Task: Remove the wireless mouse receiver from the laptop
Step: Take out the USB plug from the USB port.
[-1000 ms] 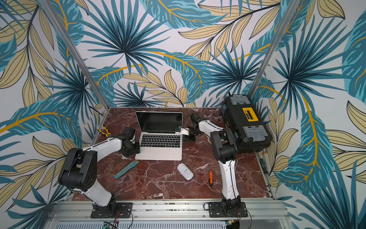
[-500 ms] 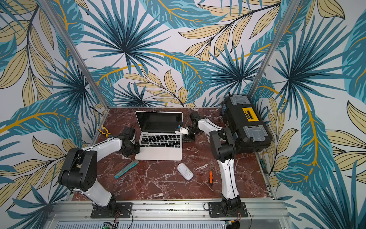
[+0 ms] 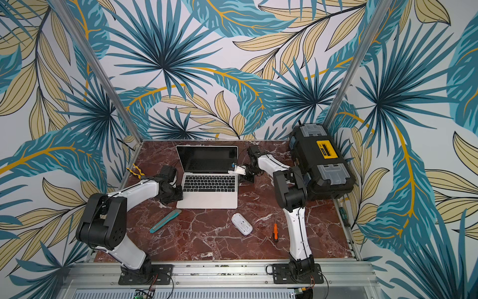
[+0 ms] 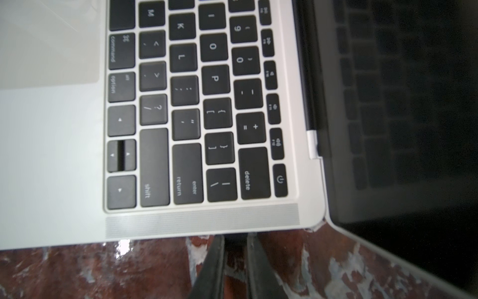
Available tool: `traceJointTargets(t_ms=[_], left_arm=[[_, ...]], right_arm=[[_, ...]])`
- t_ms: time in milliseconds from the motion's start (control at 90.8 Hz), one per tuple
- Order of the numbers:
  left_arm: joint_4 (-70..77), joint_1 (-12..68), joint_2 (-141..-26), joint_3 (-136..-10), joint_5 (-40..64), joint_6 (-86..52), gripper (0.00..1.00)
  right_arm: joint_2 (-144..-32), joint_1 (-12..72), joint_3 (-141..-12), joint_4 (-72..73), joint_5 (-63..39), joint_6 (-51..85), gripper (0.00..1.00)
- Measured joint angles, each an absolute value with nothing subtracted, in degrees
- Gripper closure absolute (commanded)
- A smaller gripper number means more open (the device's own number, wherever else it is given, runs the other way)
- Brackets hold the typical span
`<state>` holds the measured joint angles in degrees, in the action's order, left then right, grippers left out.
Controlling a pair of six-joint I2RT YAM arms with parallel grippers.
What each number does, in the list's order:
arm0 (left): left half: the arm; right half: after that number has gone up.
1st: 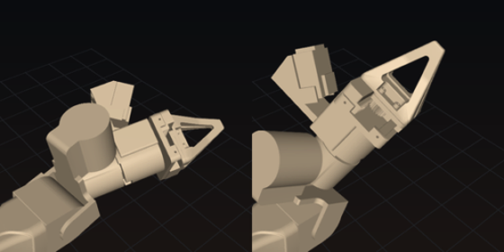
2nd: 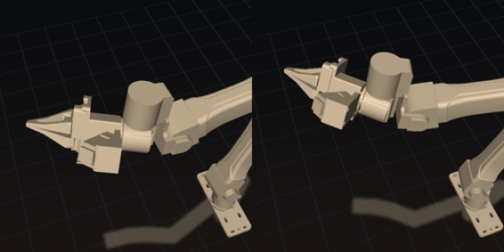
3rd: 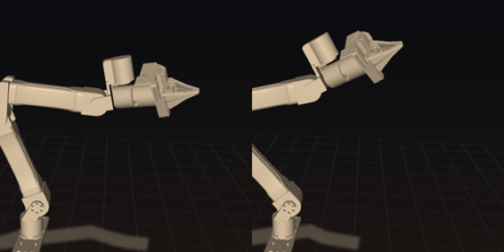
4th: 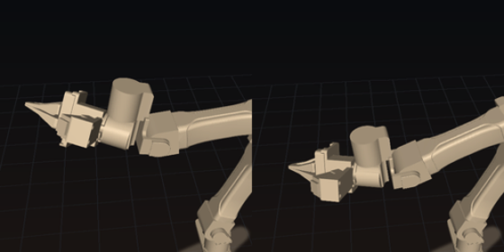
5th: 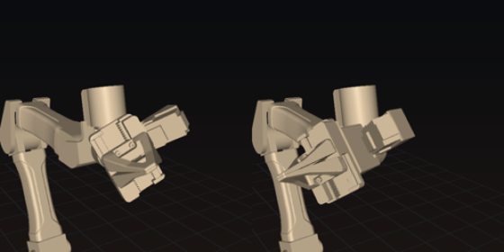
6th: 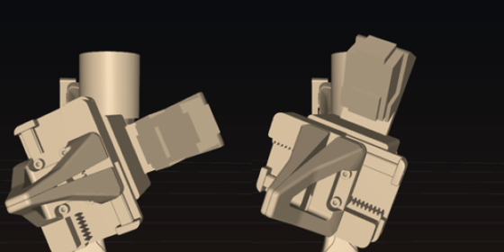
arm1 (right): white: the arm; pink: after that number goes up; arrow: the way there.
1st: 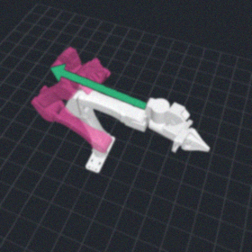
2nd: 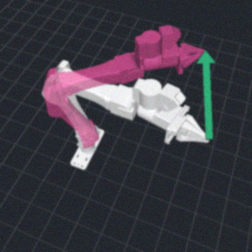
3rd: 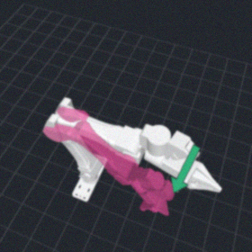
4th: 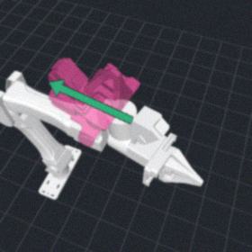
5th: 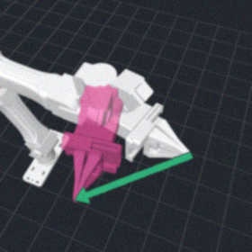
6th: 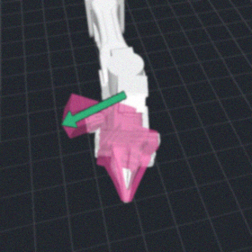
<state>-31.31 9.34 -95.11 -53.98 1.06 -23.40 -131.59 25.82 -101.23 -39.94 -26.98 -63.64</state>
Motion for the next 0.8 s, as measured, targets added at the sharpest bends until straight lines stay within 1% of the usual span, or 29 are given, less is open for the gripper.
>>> traceJointTargets(t_ms=[132, 242, 639, 804], left_arm=[[-31.31, 9.34, -95.11, -53.98, 1.06, -23.40, 0.53], [-31.31, 9.34, -95.11, -53.98, 1.06, -23.40, 0.53], [-31.27, 9.34, -95.11, -53.93, 1.08, -23.40, 0.53], [-31.27, 9.34, -95.11, -53.93, 1.13, -23.40, 0.53]], right_arm=[[-131.37, 25.82, -100.79, -39.48, -27.03, -63.90, 0.88], [-131.09, 25.80, -100.18, -38.87, -27.00, -64.05, 0.93], [-129.49, 24.95, -97.10, -35.90, -28.01, -64.07, 0.95], [-127.28, 23.70, -93.32, -34.28, -27.94, -64.05, 0.96]])
